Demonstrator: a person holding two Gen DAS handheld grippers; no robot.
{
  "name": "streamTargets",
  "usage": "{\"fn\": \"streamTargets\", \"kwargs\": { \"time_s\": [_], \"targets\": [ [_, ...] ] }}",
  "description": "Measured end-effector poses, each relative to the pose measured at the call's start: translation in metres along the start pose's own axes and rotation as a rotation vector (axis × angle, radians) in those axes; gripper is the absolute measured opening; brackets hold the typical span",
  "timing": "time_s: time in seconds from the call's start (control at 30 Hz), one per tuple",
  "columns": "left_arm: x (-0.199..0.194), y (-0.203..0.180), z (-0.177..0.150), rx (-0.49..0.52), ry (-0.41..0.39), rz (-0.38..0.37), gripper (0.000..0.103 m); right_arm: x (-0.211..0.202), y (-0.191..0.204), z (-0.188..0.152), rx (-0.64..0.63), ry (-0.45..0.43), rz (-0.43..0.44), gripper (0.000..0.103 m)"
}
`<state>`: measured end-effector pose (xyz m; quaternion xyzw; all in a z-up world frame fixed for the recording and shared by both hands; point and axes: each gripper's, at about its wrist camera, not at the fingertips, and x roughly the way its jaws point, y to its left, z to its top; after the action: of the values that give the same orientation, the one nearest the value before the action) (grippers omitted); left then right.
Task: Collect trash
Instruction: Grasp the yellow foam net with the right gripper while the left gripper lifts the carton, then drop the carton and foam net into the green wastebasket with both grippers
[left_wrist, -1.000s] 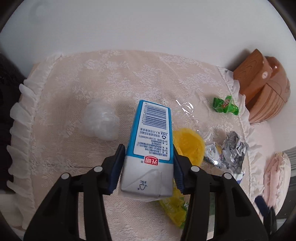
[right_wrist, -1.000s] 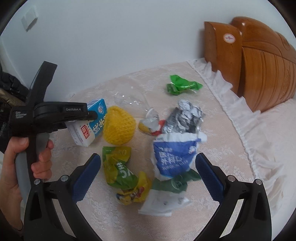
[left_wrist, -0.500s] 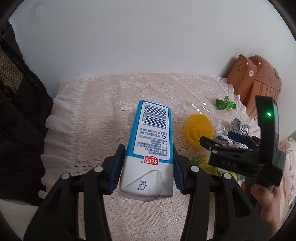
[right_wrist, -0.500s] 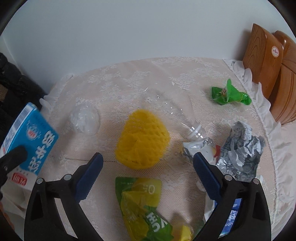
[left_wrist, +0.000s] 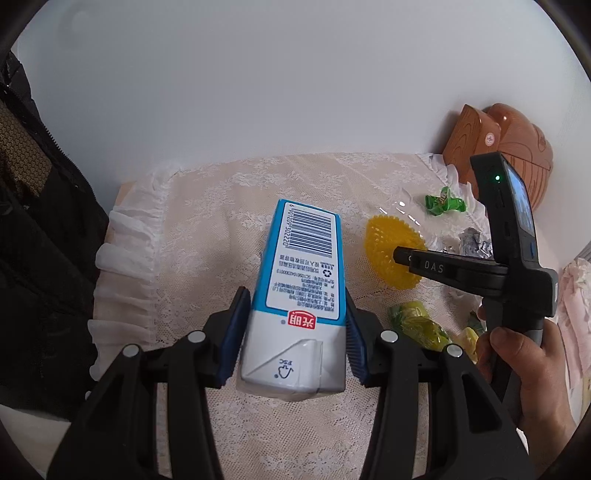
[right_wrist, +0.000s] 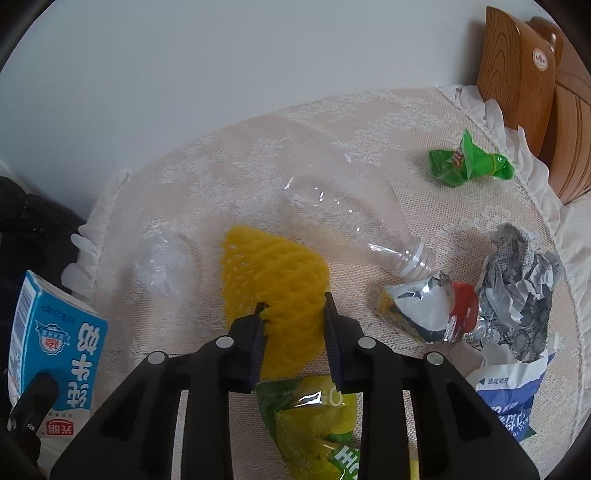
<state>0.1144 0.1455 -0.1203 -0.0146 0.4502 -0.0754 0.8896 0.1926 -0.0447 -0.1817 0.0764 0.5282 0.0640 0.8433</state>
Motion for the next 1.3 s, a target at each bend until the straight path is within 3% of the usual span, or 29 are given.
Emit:
{"fn": "streamTargets", "kwargs": {
  "time_s": [0.2,0.37,0.57,0.73,0.93,1.3],
  "targets": [
    [-0.013,-0.022,-0.009,0.094,0.007,-0.076,0.047,-0.061,0.003,-0.018,-0.061,-0.103,-0.023,0.028],
    [-0.034,-0.072,-0.030,0.211,0.008,-0.165,0.047,-0.133,-0.032,-0.061,-0.038,-0.192,-0.087,0.028],
    [-0.068,-0.166,-0.071,0.337,0.004,-0.291,0.047,-0.206,-0.111,-0.153,0.065,-0.215,-0.176,0.028],
    [-0.092,-0.255,-0.121,0.428,0.061,-0.404,0.047,-0.261,-0.182,-0.247,0.156,-0.218,-0.269,0.028],
    [-0.108,-0.351,-0.194,0.563,0.143,-0.469,0.047,-0.298,-0.254,-0.335,0.267,-0.199,-0.337,0.028],
    [-0.095,-0.446,-0.290,0.745,0.294,-0.510,0.047,-0.306,-0.327,-0.436,0.408,-0.125,-0.368,0.029]
  ]
}}
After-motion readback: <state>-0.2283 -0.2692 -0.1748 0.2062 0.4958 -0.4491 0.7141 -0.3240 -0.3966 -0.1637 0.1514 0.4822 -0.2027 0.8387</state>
